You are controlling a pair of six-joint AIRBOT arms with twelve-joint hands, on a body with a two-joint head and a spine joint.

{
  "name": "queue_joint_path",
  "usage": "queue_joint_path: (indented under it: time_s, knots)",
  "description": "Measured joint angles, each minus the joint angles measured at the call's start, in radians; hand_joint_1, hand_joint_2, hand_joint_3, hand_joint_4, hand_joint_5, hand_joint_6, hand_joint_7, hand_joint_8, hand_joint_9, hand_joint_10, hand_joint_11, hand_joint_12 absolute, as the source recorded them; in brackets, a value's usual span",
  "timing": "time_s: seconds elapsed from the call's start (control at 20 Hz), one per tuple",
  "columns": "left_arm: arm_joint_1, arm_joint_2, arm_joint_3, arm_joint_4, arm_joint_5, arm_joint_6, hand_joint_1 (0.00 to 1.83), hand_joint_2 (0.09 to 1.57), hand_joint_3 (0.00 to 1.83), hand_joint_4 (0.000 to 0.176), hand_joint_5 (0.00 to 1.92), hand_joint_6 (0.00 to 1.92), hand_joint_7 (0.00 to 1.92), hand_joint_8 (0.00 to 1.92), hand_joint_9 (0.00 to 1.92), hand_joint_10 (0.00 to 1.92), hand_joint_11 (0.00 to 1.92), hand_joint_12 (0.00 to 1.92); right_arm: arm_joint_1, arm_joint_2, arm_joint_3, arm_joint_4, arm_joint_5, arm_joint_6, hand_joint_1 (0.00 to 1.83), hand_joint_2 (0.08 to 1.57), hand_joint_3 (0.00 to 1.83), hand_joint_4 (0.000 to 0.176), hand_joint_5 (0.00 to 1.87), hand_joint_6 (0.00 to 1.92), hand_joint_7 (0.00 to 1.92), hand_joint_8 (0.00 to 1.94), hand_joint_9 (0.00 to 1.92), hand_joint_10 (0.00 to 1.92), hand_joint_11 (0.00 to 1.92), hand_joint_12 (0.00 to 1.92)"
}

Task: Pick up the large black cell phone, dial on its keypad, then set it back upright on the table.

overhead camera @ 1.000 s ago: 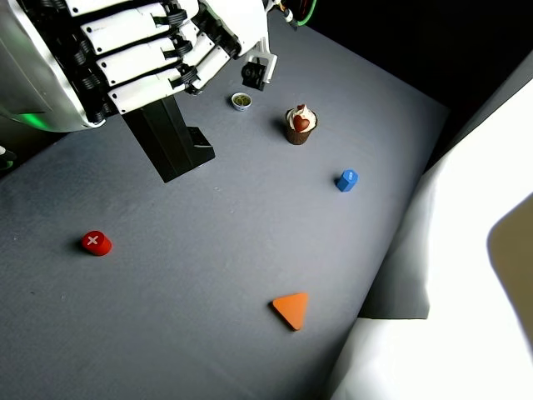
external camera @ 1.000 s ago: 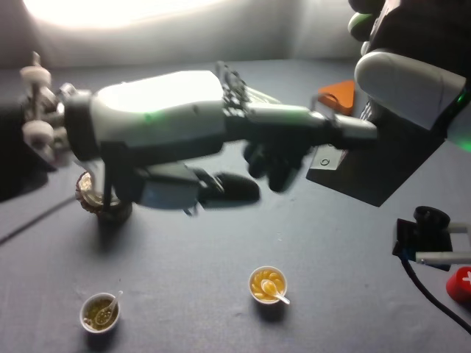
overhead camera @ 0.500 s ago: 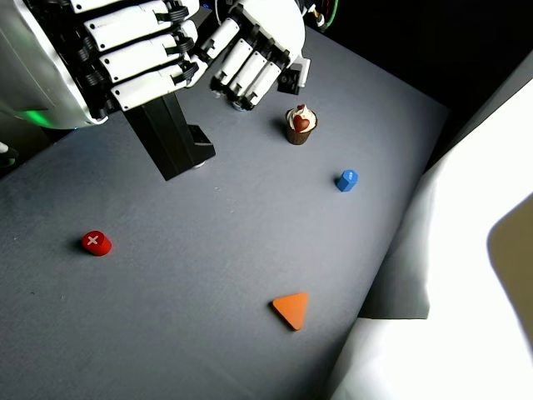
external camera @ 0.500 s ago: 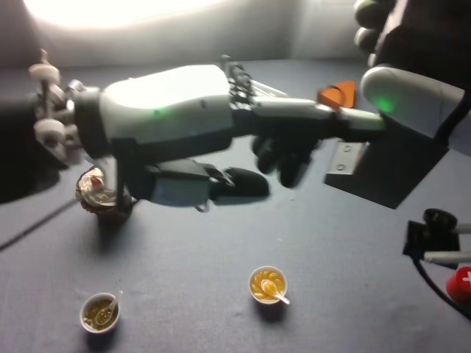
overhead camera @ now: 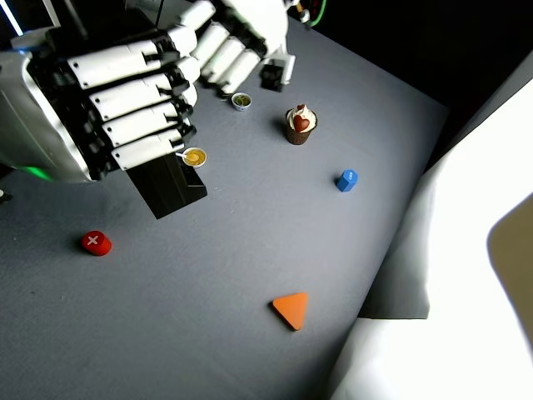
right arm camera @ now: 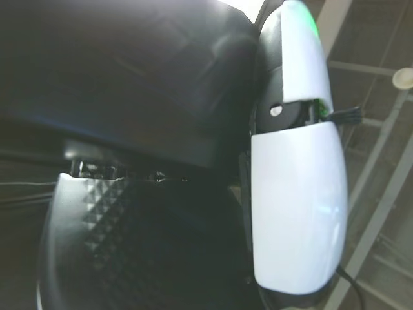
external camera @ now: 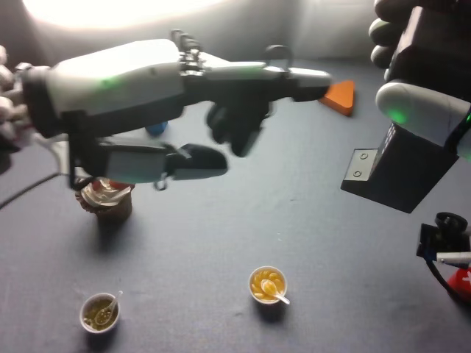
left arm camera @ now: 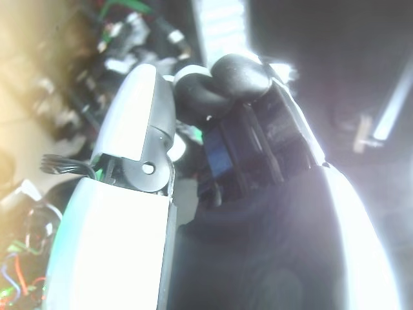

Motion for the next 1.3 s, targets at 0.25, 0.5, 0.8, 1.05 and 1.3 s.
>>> queue_joint_path:
  time_s: [0.25,0.5,0.8,1.05,1.3]
  knots:
    - [0.015,0.082,-0.007,0.056,-0.037,-0.058,1.45,1.26,0.02,0.022,0.19,0.0,0.61,1.43,0.63,1.8,0.59,1.92,0.0,-0.003,0.015,0.019,0.0,-0.001,1.49,1.12,0.0,0.0,0.88,1.04,0.95,0.9,0.93,1.1,0.78,1.61]
    - [0.059,0.135,-0.007,0.084,-0.06,-0.299,1.45,1.26,0.01,0.0,0.23,0.01,0.62,1.56,0.61,1.66,0.59,1.92,0.0,-0.003,0.017,0.01,-0.001,-0.001,1.49,1.11,0.0,0.0,0.9,0.98,0.99,0.85,0.94,1.1,0.76,1.63]
    - [-0.014,0.141,-0.019,0.378,-0.031,-0.547,1.29,1.26,0.0,0.0,0.38,0.01,0.7,1.47,0.67,1.81,0.58,1.92,-0.027,-0.017,0.048,0.019,0.008,0.0,1.4,1.11,0.0,0.0,0.92,0.96,1.0,0.91,0.92,1.24,0.74,1.44]
    - [-0.02,0.141,-0.015,0.307,-0.031,-0.558,0.82,1.25,0.0,0.0,0.48,0.0,0.76,0.7,0.65,1.26,0.48,1.74,-0.039,-0.024,0.067,0.037,0.01,-0.001,1.49,1.12,0.0,0.0,0.9,0.94,0.97,0.92,0.94,1.14,0.76,1.62]
    - [-0.02,0.143,-0.006,0.282,-0.057,-0.596,0.17,1.29,0.0,0.0,0.43,0.0,0.53,0.0,0.45,0.07,0.08,1.06,-0.052,-0.05,0.079,0.082,0.013,0.0,1.49,1.11,0.0,0.0,0.94,0.88,0.99,0.9,0.95,1.12,0.75,1.61]
